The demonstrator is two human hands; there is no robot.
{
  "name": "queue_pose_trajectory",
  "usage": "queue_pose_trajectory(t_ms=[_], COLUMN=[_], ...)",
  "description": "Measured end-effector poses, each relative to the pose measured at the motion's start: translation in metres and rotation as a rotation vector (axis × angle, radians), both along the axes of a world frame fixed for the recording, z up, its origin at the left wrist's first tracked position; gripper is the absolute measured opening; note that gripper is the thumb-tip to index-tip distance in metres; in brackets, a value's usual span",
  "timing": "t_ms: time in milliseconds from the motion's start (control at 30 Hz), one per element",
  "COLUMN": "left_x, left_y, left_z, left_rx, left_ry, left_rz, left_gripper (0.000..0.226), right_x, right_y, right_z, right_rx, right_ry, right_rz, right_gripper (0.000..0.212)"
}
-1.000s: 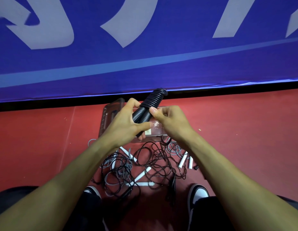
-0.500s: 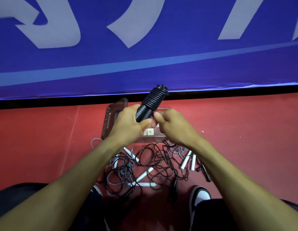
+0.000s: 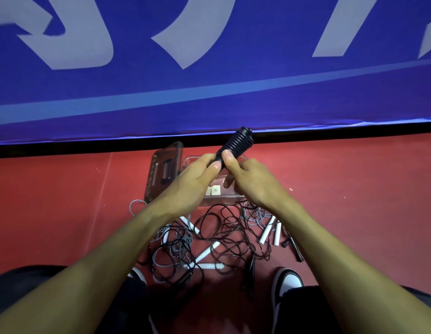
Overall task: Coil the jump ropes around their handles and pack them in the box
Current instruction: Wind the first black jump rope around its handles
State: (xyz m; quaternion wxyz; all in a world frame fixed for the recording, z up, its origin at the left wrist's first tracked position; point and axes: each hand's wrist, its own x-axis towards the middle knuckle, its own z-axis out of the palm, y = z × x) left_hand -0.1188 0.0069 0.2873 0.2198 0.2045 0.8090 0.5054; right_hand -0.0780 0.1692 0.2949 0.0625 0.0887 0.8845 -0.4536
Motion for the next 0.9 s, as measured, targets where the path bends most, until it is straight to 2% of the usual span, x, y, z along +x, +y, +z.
queue_pose_trajectory(t_ms=[67, 133, 200, 267, 333, 400, 467, 600, 667, 767, 900], left_x=[-0.003, -0.005, -0.005, -0.005, -0.004, -0.004, -0.005, -0.003, -0.002, -0.003, -0.006], left_y=[-0.001, -0.001, -0.002, -0.002, -0.003, -0.002, -0.001, -0.004, -0.004, -0.001, 0.000], left_z=[0.001, 0.003, 0.002, 0.002, 0.003, 0.007, 0.009, 0.008, 0.005, 0.002, 0.003], left_rx=[-0.028, -0.040, -0.112, -0.206, -0.213, -0.189, -0.172, -0.046, 0.002, 0.025, 0.198], left_ry=[0.028, 0.025, 0.098, 0.213, 0.245, 0.219, 0.175, -0.064, -0.099, -0.032, -0.177], left_rz=[0.034, 0.077, 0.089, 0.091, 0.139, 0.170, 0.169, 0.141, 0.137, 0.107, 0.176], left_gripper=[0.057, 0.065, 0.049, 0.027, 0.029, 0.041, 0.045, 0.043, 0.040, 0.025, 0.011], right_x=[0.001, 0.000, 0.001, 0.003, 0.003, 0.000, -0.002, 0.001, 0.003, 0.002, -0.004], right_y=[0.000, -0.003, -0.008, -0.012, -0.014, -0.011, -0.011, -0.010, -0.010, -0.013, -0.002], right_z=[0.000, 0.001, 0.002, 0.002, 0.000, -0.003, -0.002, 0.001, 0.000, -0.002, -0.005], right_rx=[0.042, 0.021, -0.003, 0.017, 0.038, 0.040, -0.001, 0.062, 0.147, 0.160, 0.126], right_ry=[0.000, -0.026, -0.032, 0.008, 0.040, 0.055, 0.054, 0.031, 0.028, 0.005, -0.001], right_rz=[0.002, 0.032, 0.107, 0.155, 0.125, 0.094, 0.125, 0.143, 0.108, 0.107, 0.116], right_gripper=[0.078, 0.079, 0.073, 0.057, 0.054, 0.057, 0.060, 0.068, 0.063, 0.048, 0.034])
